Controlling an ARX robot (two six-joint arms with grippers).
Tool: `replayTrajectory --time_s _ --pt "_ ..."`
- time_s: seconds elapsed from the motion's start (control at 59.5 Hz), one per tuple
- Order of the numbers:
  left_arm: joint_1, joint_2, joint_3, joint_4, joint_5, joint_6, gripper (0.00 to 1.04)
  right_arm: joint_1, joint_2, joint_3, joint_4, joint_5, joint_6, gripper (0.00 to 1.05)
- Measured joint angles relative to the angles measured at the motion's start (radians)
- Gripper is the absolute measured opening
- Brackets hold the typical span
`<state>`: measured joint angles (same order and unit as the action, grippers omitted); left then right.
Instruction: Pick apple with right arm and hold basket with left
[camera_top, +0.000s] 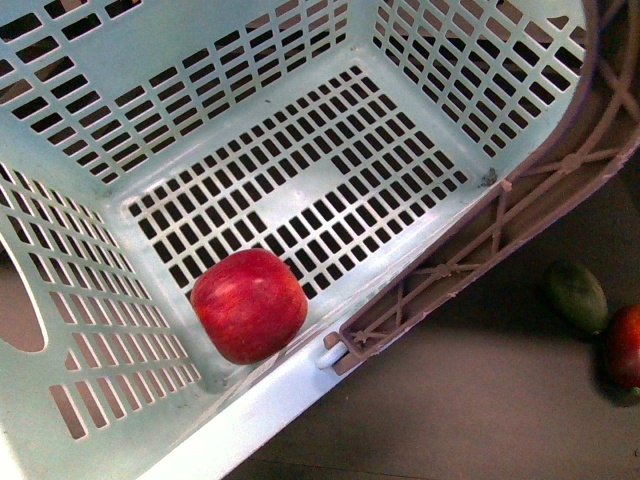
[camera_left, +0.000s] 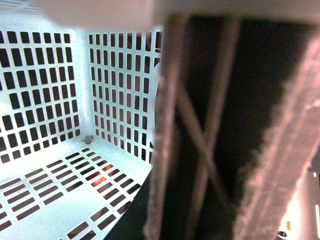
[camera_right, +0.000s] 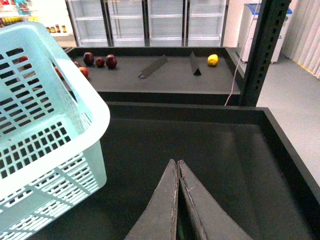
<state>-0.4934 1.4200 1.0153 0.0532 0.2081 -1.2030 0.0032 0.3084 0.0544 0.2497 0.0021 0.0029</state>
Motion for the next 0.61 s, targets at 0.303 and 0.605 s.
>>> replayTrajectory --time_s 0.303,0.605 --pt "0.0 0.0 0.0 0.0 0.001 0.0 0.15 0.0 -0.078 -0.03 -0.029 -0.001 0.0 0.02" --pt "0.0 0.0 0.0 0.0 0.002 0.0 0.15 0.0 -0.167 -0.029 -0.117 0.0 0.0 0.02"
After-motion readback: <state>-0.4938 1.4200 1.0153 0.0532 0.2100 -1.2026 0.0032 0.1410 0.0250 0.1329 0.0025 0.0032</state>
